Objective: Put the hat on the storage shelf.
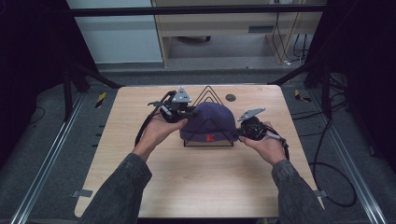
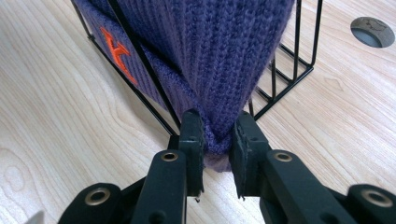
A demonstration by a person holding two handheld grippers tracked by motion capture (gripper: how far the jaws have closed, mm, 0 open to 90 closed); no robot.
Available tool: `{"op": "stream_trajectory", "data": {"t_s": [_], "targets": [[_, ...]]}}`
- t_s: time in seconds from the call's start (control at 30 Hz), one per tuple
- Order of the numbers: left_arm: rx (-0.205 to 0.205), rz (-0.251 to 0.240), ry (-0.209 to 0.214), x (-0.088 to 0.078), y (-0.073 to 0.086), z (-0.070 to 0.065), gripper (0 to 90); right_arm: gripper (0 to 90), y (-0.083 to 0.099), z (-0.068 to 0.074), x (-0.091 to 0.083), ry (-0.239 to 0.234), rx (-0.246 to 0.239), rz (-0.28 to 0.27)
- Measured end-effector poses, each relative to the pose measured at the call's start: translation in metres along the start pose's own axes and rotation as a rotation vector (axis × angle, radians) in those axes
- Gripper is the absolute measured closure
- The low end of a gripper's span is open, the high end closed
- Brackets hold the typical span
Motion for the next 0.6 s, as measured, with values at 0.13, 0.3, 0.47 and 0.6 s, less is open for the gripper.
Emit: {"op": "stream_trajectory", "data": {"t_s": [0.13, 0.3, 0.47, 0.6], "targets": [[-0.003, 0.002, 0.000, -0.0003, 0.0015, 0.0011, 76.4, 76.0, -0.0003, 0.0011, 0.0000, -0.009, -0.012, -0.014], [-0.004, 0.004, 0.003, -0.0005, 0.0024, 0.0016, 76.6, 75.9, -0.0003, 0.0016, 0.0015, -0.014, -0.011, -0.014], [-0.005, 0.012, 0.001, 0.0000, 0.0036, 0.0014, 76.5, 75.6, 0.0004, 0.0031, 0.0031, -0.012, -0.013, -0.007], [-0.004, 0.017, 0.003, 0.0006, 0.0047, 0.0012, 76.4, 75.5, 0.0009, 0.0028, 0.0030, -0.007, -0.012, -0.001]]}}
Point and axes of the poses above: each handheld gripper's, and its own axes: x roughly forward along the jaws, y roughly out of its underside, z roughly to its left, the point moved 2 cm from there along x, roughly forward along the jaws, and after that the axes turned 14 degrees about -x, right-handed, at the moved point
